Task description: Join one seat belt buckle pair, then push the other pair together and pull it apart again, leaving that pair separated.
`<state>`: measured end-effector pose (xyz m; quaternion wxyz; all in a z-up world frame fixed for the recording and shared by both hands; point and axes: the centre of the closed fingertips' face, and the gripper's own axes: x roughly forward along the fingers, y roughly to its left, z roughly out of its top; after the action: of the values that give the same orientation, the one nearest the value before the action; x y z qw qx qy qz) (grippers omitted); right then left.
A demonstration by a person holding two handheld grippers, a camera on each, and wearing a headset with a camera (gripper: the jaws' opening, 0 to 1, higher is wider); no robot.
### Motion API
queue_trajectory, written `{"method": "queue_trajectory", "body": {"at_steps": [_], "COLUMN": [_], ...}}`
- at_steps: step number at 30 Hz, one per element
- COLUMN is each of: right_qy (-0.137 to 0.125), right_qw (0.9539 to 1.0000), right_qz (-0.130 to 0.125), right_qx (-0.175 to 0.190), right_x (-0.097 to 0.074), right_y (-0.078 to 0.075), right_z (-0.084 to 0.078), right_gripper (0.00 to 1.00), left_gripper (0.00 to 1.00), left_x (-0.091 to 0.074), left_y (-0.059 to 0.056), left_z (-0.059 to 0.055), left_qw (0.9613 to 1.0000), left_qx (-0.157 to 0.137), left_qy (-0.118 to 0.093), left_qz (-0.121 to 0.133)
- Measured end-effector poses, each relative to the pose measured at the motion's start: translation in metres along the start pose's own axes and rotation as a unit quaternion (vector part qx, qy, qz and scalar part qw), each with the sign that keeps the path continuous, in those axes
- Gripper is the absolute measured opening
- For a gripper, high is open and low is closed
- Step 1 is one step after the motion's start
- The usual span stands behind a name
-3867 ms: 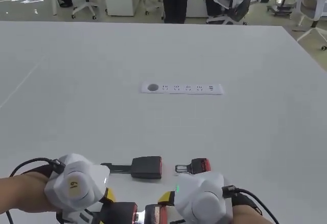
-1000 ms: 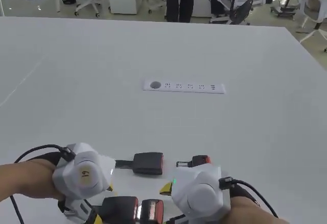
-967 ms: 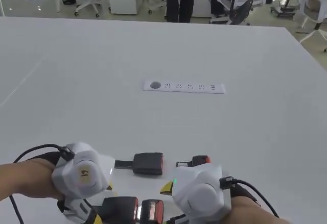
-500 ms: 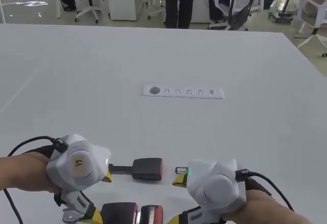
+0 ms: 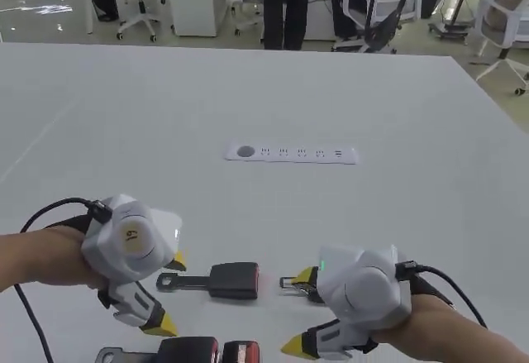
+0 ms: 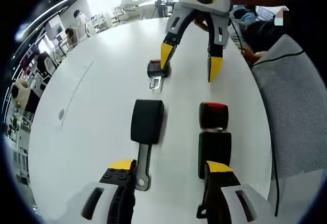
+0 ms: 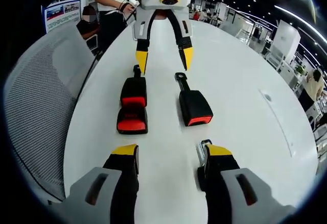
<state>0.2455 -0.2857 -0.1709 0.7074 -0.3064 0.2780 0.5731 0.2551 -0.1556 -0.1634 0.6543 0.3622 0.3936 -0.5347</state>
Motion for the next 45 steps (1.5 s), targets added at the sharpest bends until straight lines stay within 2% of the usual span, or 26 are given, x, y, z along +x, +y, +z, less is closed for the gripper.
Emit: {"method": "queue_trajectory", "body": {"at_steps": [12,16,20,26,34,37,40,45], "right_qy": [0.011,0.017,0.024,0.039,0.058,0.069,0.083,0.094], "right_qw": [0.9996,0.9995,0.9993,0.9989,0.9983,0.9973,0.9956,0.9942], "right_qz": [-0.021,-0.026,-0.027,-0.024,0.000,0.004,0.015,0.024], "right_qx": [0.012,0.011,0.011,0.012,-0.010,-0.023,-0.041,-0.047], "right_x": [-0.008,-0.009,-0.012,-0.012,-0.008,-0.006,-0.005,0.001], "right_y": [-0.028,-0.037,-0.044,-0.054,-0.059,-0.064,-0.062,-0.065], "right_z": [-0.017,-0.024,-0.031,-0.043,-0.052,-0.056,-0.060,-0.067], "right_gripper": [0.49,0.49,0.48,0.47,0.41,0.40,0.38,0.37], "left_gripper": [0.54,0.54,0.53,0.51,0.46,0.45,0.44,0.42], "left_x": [0.015,0.021,0.025,0.033,0.046,0.052,0.059,0.062], "left_y": [0.024,0.034,0.039,0.042,0.043,0.046,0.047,0.048], "left_z": [0.022,0.024,0.026,0.028,0.030,0.027,0.023,0.021], "left_qw": [0.9998,0.9997,0.9997,0.9997,0.9996,0.9996,0.9994,0.9988], "left_qx": [-0.007,-0.002,0.002,0.008,0.017,0.020,0.025,0.031], "left_qy": [-0.018,-0.024,-0.024,-0.022,-0.014,-0.007,0.002,0.012], "left_qz": [0.005,0.004,0.000,-0.006,-0.017,-0.018,-0.024,-0.035]}}
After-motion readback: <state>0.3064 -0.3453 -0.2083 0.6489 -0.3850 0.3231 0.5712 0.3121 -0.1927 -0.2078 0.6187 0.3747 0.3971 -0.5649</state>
